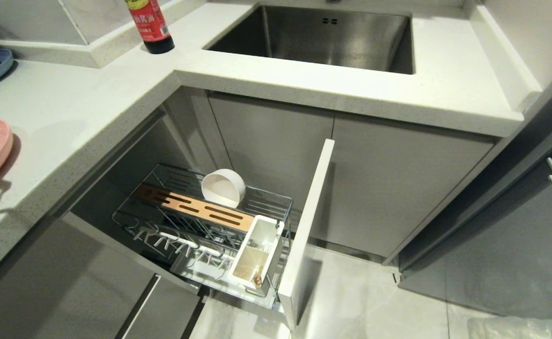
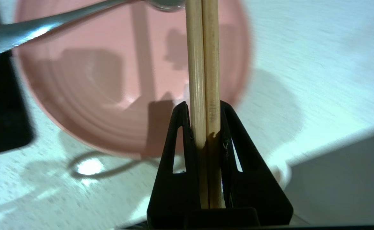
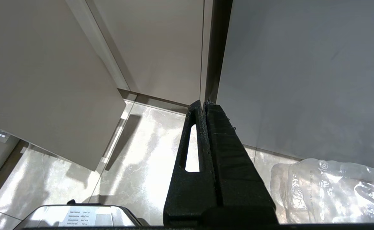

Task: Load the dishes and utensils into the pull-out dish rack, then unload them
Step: Pick up the chopsticks and place it in the cupboard

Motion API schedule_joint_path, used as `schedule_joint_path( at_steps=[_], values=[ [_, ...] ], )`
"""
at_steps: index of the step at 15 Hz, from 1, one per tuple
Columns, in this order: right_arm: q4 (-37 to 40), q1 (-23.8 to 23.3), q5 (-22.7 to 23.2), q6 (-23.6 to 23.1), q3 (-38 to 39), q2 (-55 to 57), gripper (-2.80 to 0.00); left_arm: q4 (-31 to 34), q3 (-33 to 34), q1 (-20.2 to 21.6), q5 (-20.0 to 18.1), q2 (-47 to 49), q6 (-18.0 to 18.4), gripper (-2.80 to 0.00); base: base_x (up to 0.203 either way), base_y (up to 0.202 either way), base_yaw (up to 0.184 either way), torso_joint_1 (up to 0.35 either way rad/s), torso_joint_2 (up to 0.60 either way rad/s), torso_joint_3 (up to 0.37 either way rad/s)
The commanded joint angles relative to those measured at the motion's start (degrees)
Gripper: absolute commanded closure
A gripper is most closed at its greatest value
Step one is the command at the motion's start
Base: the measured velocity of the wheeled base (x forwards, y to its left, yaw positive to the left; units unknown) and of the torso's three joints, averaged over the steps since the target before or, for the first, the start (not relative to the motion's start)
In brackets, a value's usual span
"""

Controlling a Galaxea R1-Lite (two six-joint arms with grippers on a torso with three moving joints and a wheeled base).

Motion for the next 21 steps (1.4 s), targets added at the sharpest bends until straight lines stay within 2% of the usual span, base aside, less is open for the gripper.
schedule_joint_path(
  at_steps=[1, 3, 5, 8, 10, 13, 14, 16, 19, 21],
  values=[
    [0.0, 0.0, 0.0, 0.0, 0.0, 0.0, 0.00, 0.1, 0.0, -3.3, -0.2, -4.8, -0.2, 0.00, 0.000, 0.000, 0.000, 0.000, 0.00, 0.000],
    [0.0, 0.0, 0.0, 0.0, 0.0, 0.0, 0.00, 0.1, 0.7, -10.0, -0.6, -8.6, -0.2, 0.00, 0.000, 0.000, 0.000, 0.000, 0.00, 0.000],
    [0.0, 0.0, 0.0, 0.0, 0.0, 0.0, 0.00, 0.1, 2.0, -19.5, -0.7, -12.0, -0.2, 0.00, 0.000, 0.000, 0.000, 0.000, 0.00, 0.000],
    [0.0, 0.0, 0.0, 0.0, 0.0, 0.0, 0.00, 0.0, 6.4, -39.1, -0.8, -17.3, -0.1, 0.00, 0.000, 0.000, 0.000, 0.000, 0.00, 0.000],
    [0.0, 0.0, 0.0, 0.0, -0.1, 0.0, 0.00, 0.0, 13.0, -51.0, -0.8, -20.5, -0.2, 0.00, 0.000, 0.000, 0.000, 0.000, 0.00, 0.000],
    [0.0, 0.0, 0.0, 0.0, 0.0, 0.0, 0.00, 0.3, 27.0, -62.0, -1.3, -22.4, -2.1, 0.00, 0.000, 0.000, 0.000, 0.000, 0.00, 0.000],
    [0.0, 0.0, 0.0, 0.0, 0.0, 0.0, 0.00, 1.1, 29.6, -65.2, -2.0, -22.3, -3.3, 0.00, 0.000, 0.000, 0.000, 0.000, 0.00, 0.000],
    [0.0, 0.0, 0.0, 0.0, 0.0, 0.0, 0.00, 6.7, 32.1, -68.3, -6.1, -20.5, -4.6, 0.00, 0.000, 0.000, 0.000, 0.000, 0.00, 0.000],
    [0.0, 0.0, 0.0, 0.0, -0.1, 0.0, 0.00, 14.0, 32.1, -68.6, -11.3, -17.9, -5.1, 0.00, 0.000, 0.000, 0.000, 0.000, 0.00, 0.000],
    [0.0, 0.0, 0.0, 0.0, -0.1, 0.0, 0.00, 15.8, 32.3, -68.5, -12.0, -16.0, -4.9, 0.00, 0.000, 0.000, 0.000, 0.000, 0.00, 0.000]
  ],
)
